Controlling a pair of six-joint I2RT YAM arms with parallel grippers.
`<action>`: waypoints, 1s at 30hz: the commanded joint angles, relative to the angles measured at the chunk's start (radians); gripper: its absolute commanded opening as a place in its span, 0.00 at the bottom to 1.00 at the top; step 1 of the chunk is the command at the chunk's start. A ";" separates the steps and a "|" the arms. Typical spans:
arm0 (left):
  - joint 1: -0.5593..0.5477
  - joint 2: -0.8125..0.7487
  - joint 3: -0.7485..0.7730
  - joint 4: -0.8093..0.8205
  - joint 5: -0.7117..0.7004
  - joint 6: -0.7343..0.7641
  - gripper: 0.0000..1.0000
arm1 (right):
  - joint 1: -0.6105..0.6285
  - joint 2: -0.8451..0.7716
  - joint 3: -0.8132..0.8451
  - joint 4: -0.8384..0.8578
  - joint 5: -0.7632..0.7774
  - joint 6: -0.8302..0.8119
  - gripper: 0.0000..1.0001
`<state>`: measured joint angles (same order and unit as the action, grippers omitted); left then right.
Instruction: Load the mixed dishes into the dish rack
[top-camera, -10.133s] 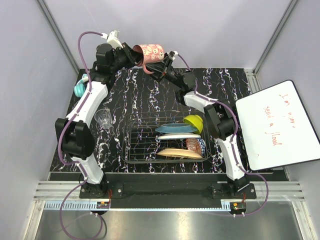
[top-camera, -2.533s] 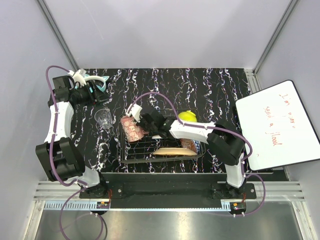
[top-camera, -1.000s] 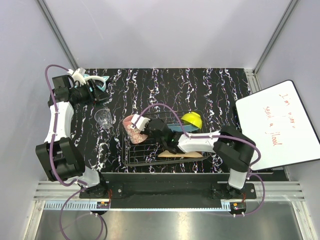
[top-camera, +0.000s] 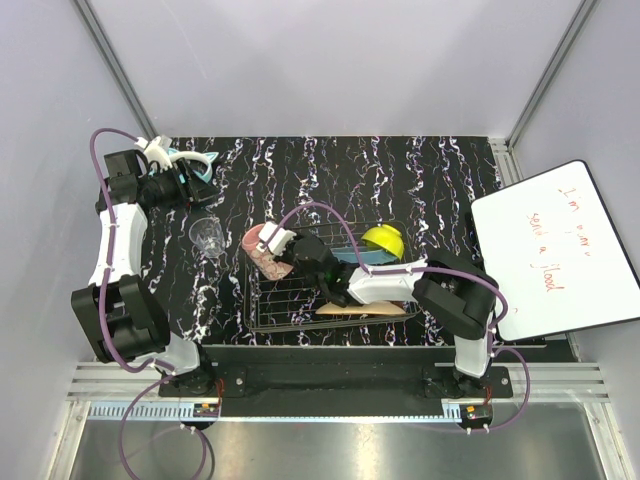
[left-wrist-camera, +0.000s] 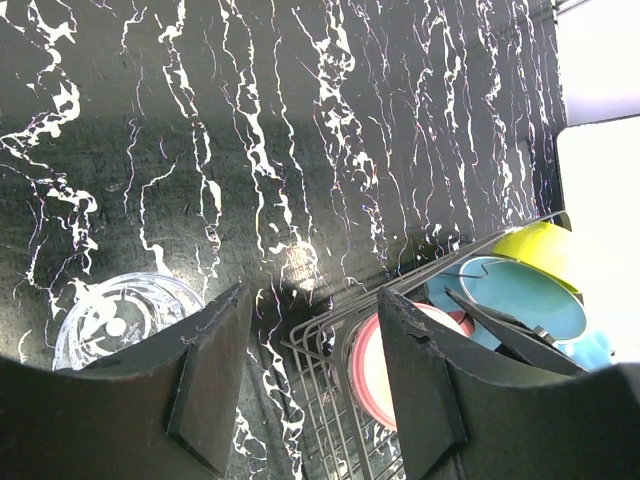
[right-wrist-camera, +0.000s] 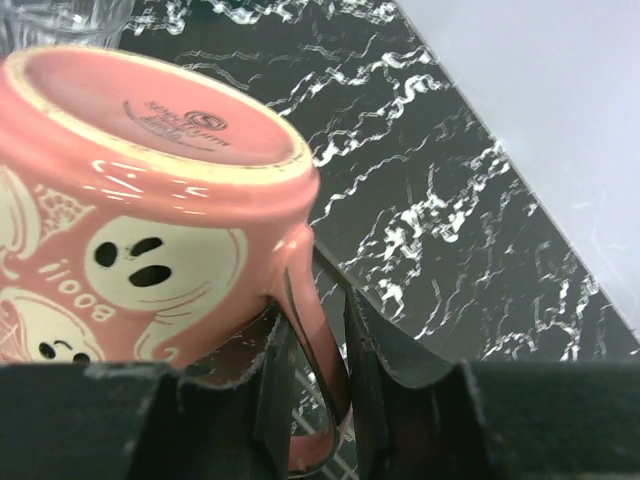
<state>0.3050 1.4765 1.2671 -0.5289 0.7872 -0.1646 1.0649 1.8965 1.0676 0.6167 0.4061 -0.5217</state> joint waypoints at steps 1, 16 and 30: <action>0.002 -0.001 0.040 0.021 0.037 0.010 0.56 | -0.013 0.012 -0.009 -0.034 -0.114 0.078 0.31; -0.001 0.004 0.083 0.027 0.056 -0.027 0.56 | -0.014 -0.054 -0.023 -0.230 -0.205 0.117 0.70; -0.092 -0.010 0.109 -0.002 0.099 -0.001 0.55 | -0.013 -0.151 -0.014 -0.402 -0.263 0.138 0.82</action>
<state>0.2333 1.4765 1.3293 -0.5308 0.8455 -0.2001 1.0359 1.8038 1.0523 0.3168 0.2581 -0.4324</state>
